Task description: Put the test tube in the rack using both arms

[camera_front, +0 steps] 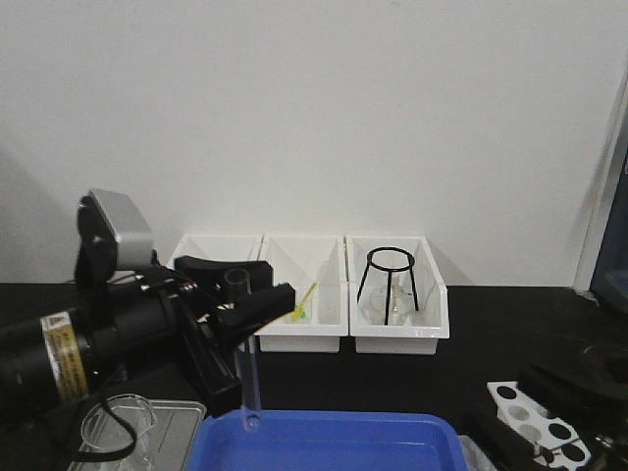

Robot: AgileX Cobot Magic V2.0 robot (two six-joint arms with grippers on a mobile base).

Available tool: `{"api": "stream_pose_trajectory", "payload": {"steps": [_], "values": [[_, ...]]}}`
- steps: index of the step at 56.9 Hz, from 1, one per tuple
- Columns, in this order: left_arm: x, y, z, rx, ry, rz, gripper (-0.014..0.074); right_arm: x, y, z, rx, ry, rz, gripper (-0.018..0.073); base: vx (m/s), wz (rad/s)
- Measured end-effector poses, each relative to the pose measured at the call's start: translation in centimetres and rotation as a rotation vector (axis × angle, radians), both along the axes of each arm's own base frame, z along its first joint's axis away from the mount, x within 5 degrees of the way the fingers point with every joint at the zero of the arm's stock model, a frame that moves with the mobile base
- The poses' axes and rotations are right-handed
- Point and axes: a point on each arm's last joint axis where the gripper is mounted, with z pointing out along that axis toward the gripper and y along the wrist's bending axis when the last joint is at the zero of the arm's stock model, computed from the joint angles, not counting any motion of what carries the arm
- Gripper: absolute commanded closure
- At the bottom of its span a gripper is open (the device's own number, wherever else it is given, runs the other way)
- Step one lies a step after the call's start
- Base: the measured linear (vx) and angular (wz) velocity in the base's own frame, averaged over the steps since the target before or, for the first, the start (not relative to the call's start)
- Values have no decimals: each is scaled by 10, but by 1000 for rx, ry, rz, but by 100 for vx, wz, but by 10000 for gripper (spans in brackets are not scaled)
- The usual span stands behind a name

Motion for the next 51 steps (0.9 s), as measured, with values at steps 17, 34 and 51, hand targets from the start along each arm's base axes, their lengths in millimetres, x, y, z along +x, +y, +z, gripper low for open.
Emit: {"api": "stream_pose_trajectory", "payload": {"steps": [17,34,51], "values": [[6,-59,-18,-10,75,-174,603,28,43,4,-29,83,261,101,0,0],[5,-91,-22,-23,106,-252,603,38,50,-1,11,119,282,101,0,0],[1,-101,-28,-18,129,-265,603,38,51,-1,12,113,290,289,0,0]]}}
